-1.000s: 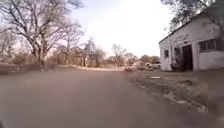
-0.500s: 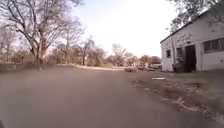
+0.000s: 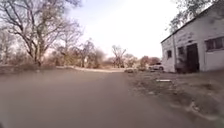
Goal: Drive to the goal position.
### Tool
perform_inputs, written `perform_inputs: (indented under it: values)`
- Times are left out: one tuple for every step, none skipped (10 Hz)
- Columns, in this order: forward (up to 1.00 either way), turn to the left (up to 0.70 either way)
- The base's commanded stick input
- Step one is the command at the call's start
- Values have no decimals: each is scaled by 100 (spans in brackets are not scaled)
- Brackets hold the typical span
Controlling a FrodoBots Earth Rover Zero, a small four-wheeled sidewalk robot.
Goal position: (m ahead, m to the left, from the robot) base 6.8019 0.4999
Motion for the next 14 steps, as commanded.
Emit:
perform_inputs:
  values:
    - [70, 10]
    - [70, 26]
    - [70, 0]
    - [70, 0]
    - [70, 0]
    - [70, 0]
    - [70, 0]
    - [70, 0]
    - [70, 0]
    - [70, 0]
    - [70, 0]
    - [70, 0]
    - [70, 0]
    - [70, 0]
